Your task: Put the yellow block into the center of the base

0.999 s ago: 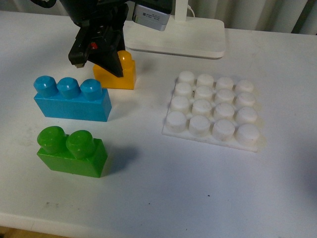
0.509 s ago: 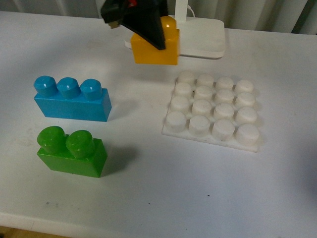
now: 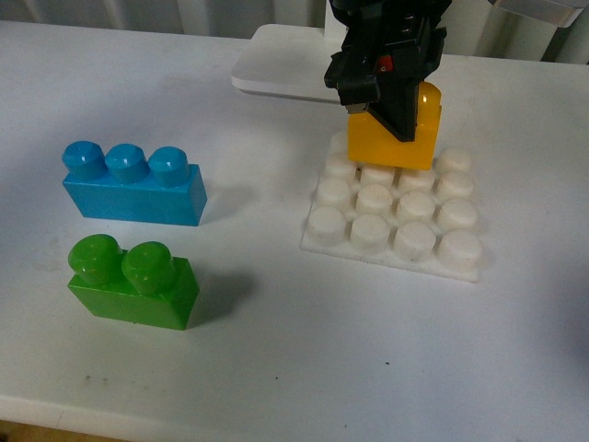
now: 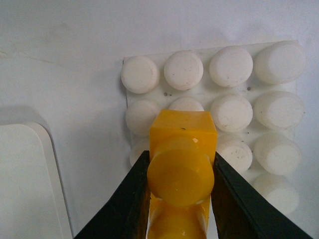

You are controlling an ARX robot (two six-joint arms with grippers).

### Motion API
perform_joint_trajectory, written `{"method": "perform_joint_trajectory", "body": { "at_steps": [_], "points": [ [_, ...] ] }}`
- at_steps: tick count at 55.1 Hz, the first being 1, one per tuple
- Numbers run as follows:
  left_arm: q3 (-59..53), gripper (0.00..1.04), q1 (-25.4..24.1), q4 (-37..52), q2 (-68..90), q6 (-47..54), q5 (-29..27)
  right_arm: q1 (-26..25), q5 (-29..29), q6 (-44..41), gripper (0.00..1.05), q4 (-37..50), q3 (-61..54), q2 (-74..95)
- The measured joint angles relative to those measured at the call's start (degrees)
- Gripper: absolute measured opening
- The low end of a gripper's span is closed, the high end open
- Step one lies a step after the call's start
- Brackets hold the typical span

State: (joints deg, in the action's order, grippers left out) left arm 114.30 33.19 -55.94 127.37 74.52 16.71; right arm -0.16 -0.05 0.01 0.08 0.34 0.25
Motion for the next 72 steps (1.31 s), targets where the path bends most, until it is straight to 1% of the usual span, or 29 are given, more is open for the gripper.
{"method": "perform_joint_trajectory", "body": {
  "at_steps": [21,42,72],
  "points": [
    [3.2,0.3,0.3,-1.3,2.7,0.0,0.3,0.0,0.0,0.0,0.96,0.0,0.0,0.0],
    [3.7,0.3,0.6,-3.6,3.1,0.0,0.0,0.0,0.0,0.0,0.96,0.0,0.0,0.0],
    [1.2,0.3,1.0,0.4,3.2,0.0,-1.3,0.0,0.0,0.0,0.96,0.0,0.0,0.0]
  ]
}}
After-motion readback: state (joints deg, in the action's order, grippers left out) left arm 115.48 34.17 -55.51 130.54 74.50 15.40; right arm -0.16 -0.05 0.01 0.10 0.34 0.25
